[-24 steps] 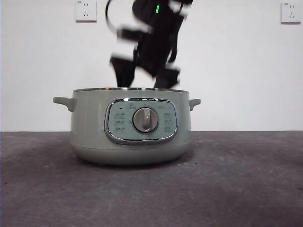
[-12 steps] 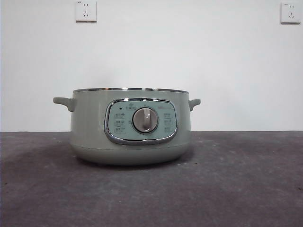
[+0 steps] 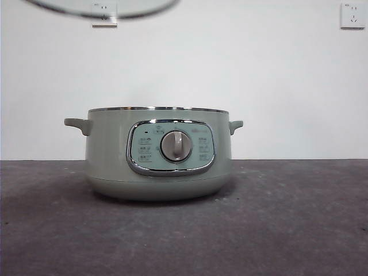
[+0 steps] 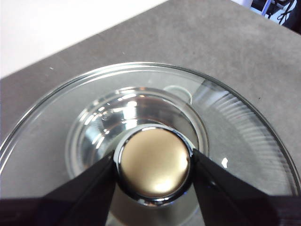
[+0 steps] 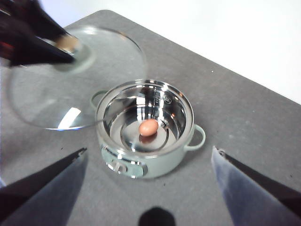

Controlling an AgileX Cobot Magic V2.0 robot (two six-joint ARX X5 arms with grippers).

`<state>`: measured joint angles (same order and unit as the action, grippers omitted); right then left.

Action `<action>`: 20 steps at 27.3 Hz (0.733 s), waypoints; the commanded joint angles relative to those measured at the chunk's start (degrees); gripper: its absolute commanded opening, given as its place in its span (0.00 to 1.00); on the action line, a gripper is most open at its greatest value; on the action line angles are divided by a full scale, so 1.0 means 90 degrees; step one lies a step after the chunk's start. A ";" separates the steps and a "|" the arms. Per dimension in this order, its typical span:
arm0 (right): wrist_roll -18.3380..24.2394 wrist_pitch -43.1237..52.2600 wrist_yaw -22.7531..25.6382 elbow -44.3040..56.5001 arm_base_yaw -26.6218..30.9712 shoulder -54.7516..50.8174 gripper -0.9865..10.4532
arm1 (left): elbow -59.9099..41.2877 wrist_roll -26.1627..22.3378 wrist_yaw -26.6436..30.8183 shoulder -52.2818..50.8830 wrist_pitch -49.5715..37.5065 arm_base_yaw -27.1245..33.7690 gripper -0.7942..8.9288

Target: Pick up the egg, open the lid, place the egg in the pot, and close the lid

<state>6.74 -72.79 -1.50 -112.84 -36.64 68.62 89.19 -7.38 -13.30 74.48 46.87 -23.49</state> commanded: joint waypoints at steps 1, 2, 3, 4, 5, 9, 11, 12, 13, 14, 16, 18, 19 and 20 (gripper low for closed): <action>0.0032 -0.0238 0.0007 0.0007 0.0000 -0.0257 0.47 | -0.0614 0.0160 -0.0036 -0.0066 -0.1154 -0.0073 0.07; 0.0017 -0.0342 0.0007 0.0007 0.0000 -0.0342 0.47 | -0.0804 0.0228 -0.0032 -0.0044 -0.1418 -0.0095 0.07; -0.0027 -0.0457 0.0007 0.0010 0.0000 -0.0442 0.47 | -0.0991 0.0277 -0.0017 -0.0010 -0.1690 -0.0114 0.07; -0.0056 -0.0573 0.0007 0.0010 0.0000 -0.0532 0.47 | -0.1139 0.0294 -0.0017 0.0051 -0.1921 -0.0129 0.07; -0.0063 -0.0653 0.0007 0.0012 0.0000 -0.0597 0.47 | -0.1234 0.0299 -0.0019 0.0107 -0.2091 -0.0136 0.07; -0.0192 -0.0670 0.0007 0.0039 0.0000 -0.0974 0.47 | -0.1287 0.0299 -0.0019 0.0510 -0.2460 -0.0155 0.07; -0.0279 -0.0673 0.0005 0.0039 0.0000 -0.1086 0.47 | -0.1287 0.0316 -0.0019 0.0733 -0.2652 -0.0197 0.07; -0.0333 -0.0673 0.0010 0.0041 0.0000 -0.1183 0.47 | -0.1285 0.0323 -0.0019 0.0857 -0.2759 -0.0214 0.07; -0.0393 -0.0673 0.0010 0.0044 0.0000 -0.1268 0.47 | -0.1287 0.0325 -0.0017 0.0974 -0.2854 -0.0221 0.07; -0.0420 -0.0673 0.0007 0.0044 0.0000 -0.1328 0.47 | -0.1287 0.0328 -0.0017 0.1054 -0.2922 -0.0221 0.07; -0.0481 -0.0678 0.0010 0.0046 0.0000 -0.1462 0.47 | -0.1285 0.0359 -0.0019 0.1239 -0.3079 -0.0233 0.07; -0.0578 -0.0678 0.0007 0.0068 -0.0002 -0.1608 0.47 | -0.1285 0.0367 -0.0007 0.1418 -0.3252 -0.0265 0.07; -0.0585 -0.0678 0.0007 0.0075 -0.0002 -0.1656 0.47 | -0.1285 0.0369 0.0007 0.1467 -0.3310 -0.0267 0.07; -0.0595 -0.0678 0.0007 0.0097 -0.0002 -0.1715 0.47 | -0.1282 0.0372 0.0007 0.1542 -0.3393 -0.0272 0.07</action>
<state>2.50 -77.54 -1.50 -112.55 -36.64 53.30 77.08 -4.43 -12.82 88.90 19.70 -25.69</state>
